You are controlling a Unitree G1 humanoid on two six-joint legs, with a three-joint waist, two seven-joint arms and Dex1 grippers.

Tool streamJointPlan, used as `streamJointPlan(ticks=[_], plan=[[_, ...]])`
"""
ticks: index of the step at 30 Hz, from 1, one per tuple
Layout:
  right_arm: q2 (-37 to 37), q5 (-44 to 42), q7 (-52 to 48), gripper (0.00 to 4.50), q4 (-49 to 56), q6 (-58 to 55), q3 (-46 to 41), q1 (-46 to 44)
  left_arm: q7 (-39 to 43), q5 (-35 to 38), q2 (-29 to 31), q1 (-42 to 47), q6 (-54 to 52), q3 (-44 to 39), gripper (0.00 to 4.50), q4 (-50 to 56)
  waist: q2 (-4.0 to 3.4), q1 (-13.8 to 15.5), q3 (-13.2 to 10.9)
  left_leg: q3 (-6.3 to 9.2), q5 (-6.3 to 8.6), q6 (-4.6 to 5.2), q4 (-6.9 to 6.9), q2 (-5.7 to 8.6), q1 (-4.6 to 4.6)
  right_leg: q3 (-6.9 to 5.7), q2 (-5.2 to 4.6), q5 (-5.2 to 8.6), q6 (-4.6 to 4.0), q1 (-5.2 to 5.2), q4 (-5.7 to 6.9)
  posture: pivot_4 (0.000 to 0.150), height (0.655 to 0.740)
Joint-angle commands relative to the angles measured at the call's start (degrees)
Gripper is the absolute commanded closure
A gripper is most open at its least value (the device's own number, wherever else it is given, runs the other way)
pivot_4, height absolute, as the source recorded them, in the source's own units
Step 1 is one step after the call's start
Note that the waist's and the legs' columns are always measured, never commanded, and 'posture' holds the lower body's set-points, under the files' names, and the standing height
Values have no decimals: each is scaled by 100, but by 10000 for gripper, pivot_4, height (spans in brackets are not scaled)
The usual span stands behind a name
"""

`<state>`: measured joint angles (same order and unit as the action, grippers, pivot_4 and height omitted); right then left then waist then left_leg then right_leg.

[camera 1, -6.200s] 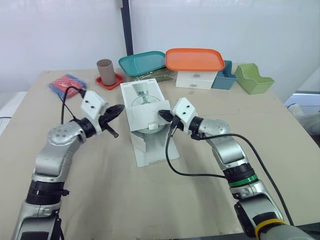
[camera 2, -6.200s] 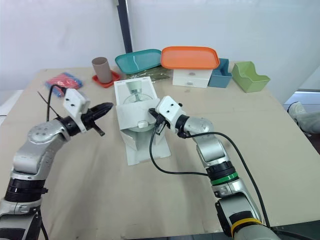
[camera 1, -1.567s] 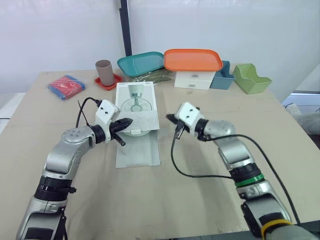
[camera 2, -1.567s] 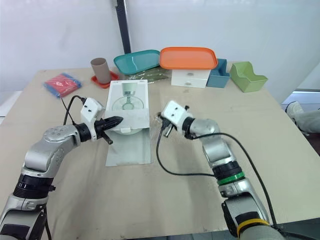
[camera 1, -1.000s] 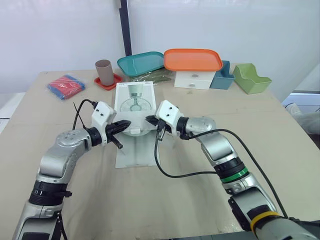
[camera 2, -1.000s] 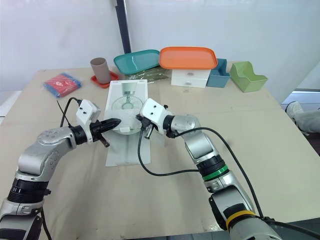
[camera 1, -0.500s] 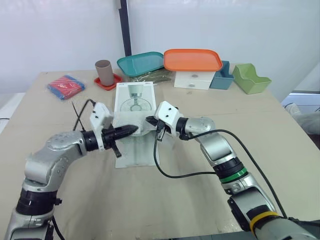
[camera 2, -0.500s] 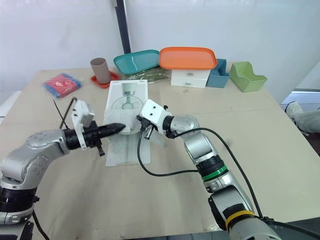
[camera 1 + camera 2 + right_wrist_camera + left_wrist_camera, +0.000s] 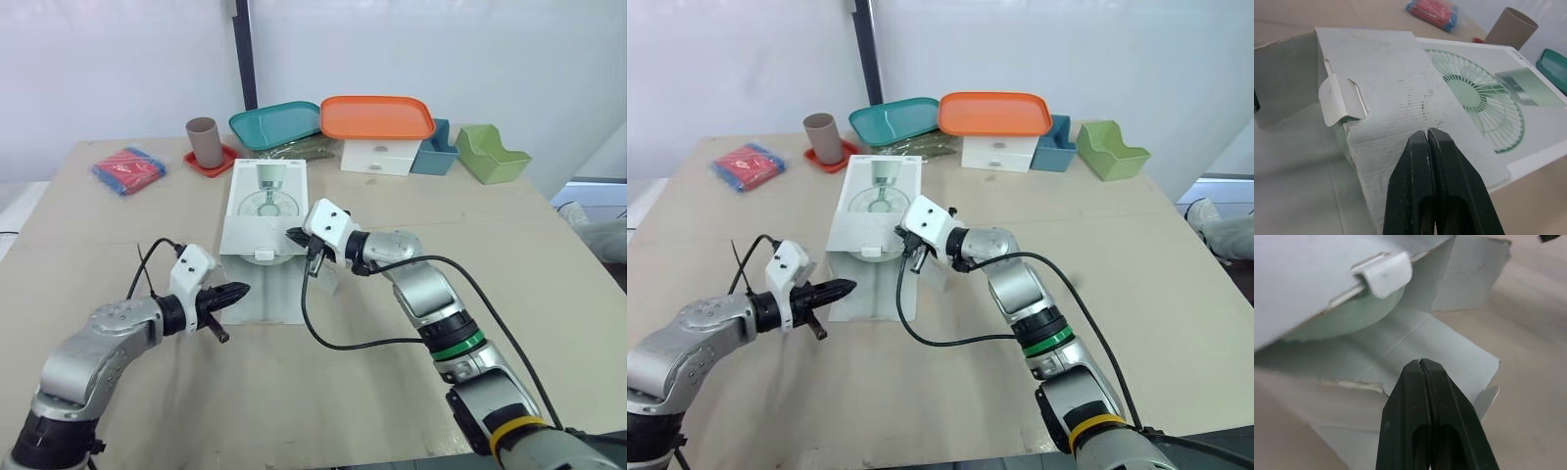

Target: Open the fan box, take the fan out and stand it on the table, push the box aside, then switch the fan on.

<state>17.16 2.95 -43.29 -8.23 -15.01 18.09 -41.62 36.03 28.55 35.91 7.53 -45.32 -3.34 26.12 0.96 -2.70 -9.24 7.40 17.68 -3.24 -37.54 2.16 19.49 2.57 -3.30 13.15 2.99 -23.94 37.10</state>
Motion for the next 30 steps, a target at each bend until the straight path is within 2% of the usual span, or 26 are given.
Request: streamJointPlan(ticks=[1, 7, 16, 25, 30], plan=[[33, 11, -43, 44595, 46, -22, 10, 64, -409, -230, 81, -305, 60, -441, 45000, 190, 0, 1, 0, 0, 0, 0, 0, 0, -3, 0, 0, 0, -1, 2, 0, 1500, 7400], [14, 6, -106, 44595, -5, 40, 46, 55, -889, -427, -103, -471, 243, -814, 45000, 64, 1, 4, 1, 1, 0, 0, 0, 0, -1, -1, 0, 0, -1, 3, -2, 1500, 7400], [8, 9, -164, 44595, -71, 123, 63, -4, -1291, -476, -400, -183, 372, -1200, 45000, -444, 2, 5, 1, 1, 0, 0, 2, 0, -1, -3, 0, 0, -1, 2, -3, 1500, 7400], [-33, -4, -192, 44595, -65, 156, 72, -36, -1322, -524, -749, 728, 512, -855, 45000, -1243, 8, 8, 4, 2, -1, -2, 1, 2, 0, -4, -2, -1, -2, 2, -3, 1500, 7400], [-34, -8, -225, 44595, 31, 112, 73, 6, -1249, -437, -1022, 951, 465, -764, 45000, -1508, 10, -1, 6, 0, -2, -5, 2, 1, 1, -3, -1, -1, -2, -2, -4, 1500, 7400]])
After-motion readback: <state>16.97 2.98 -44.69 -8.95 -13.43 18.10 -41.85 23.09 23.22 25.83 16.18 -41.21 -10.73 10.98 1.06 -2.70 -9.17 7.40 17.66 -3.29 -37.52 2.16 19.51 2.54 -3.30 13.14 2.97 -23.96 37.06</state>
